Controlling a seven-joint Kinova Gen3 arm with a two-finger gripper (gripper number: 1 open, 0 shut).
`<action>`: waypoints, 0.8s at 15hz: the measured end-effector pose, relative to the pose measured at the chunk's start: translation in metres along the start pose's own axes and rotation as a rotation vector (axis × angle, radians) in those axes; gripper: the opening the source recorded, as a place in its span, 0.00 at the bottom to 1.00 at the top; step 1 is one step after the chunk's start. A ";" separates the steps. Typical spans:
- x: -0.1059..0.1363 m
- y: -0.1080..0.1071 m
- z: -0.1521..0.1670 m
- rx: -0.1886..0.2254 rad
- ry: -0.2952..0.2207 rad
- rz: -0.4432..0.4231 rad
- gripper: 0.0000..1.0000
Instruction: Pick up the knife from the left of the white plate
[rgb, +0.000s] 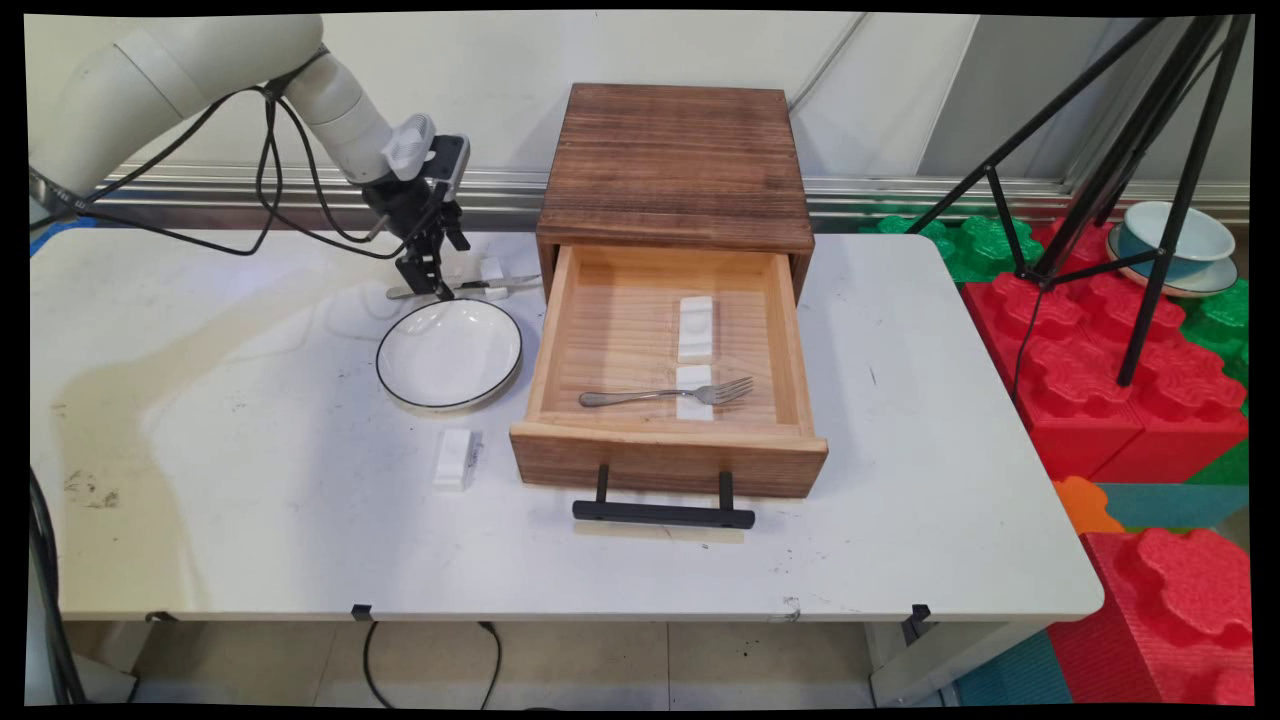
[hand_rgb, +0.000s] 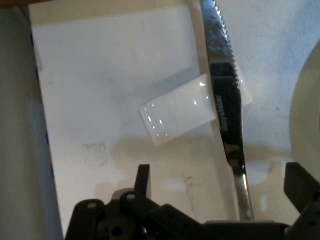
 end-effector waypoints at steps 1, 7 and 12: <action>0.000 -0.001 0.002 -0.003 -0.001 0.004 1.00; 0.000 -0.003 0.008 -0.017 0.000 0.018 0.00; -0.001 -0.004 0.010 -0.022 0.000 0.016 0.00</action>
